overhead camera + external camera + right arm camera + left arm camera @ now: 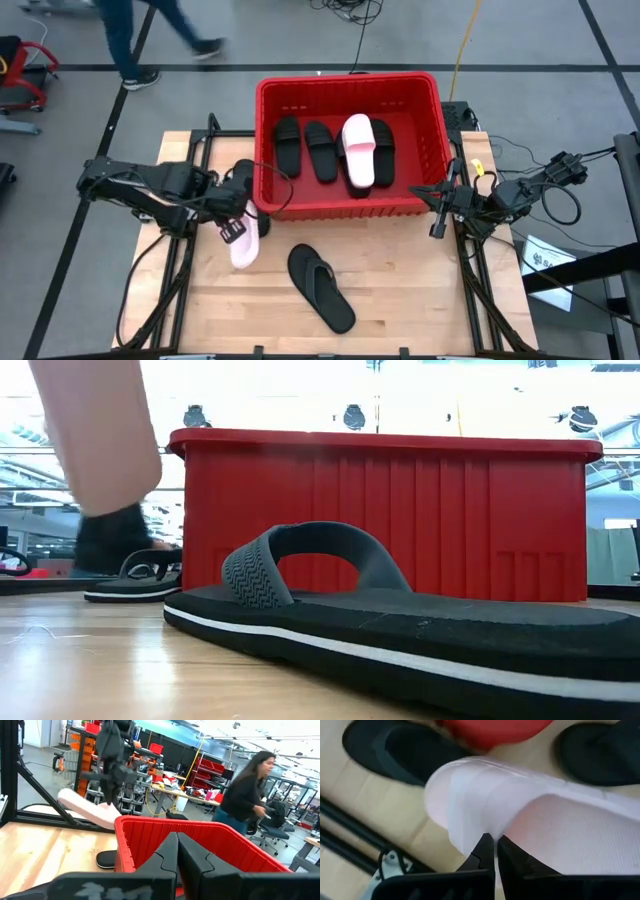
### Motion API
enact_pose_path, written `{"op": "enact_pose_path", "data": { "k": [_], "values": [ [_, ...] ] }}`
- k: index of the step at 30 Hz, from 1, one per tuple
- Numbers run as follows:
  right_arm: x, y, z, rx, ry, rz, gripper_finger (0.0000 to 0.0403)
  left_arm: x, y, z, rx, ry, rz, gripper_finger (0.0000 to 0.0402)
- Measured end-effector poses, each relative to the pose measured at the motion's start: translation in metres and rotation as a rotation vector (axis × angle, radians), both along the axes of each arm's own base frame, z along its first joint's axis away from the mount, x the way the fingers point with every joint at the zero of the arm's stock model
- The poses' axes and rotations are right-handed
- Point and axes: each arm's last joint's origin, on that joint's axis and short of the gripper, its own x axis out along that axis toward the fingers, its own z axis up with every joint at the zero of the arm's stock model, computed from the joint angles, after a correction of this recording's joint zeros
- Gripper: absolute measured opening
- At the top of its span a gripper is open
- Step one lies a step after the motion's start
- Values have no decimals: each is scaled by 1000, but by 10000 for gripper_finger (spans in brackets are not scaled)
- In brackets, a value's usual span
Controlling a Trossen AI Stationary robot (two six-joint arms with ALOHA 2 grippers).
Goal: Pick and place slides into bin
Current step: Stack the pink slide on top of the black slide in the red bin
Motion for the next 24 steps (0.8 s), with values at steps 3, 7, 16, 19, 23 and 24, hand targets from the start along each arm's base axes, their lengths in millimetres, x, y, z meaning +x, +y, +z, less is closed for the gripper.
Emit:
{"op": "enact_pose_path", "data": {
  "k": [3, 7, 16, 19, 23, 24],
  "values": [
    [0, 0, 0, 10, -3, 0, 0, -1, -2, 21, -16, -76, 21, 0],
    [0, 0, 0, 11, -3, 0, 0, -4, -1, 45, -36, -166, 35, 0],
    [0, 0, 0, 13, -4, 1, 0, -11, 1, 78, -44, -286, 35, 0],
    [0, 0, 0, 13, -4, 1, 0, -14, 2, 87, -45, -328, 34, 0],
    [1, 0, 0, 12, -1, 1, 0, -11, 4, 93, 38, -363, 38, 0],
    [1, 0, 0, 13, -1, 1, 0, -9, 4, 94, 72, -367, 26, 0]
  ]
}}
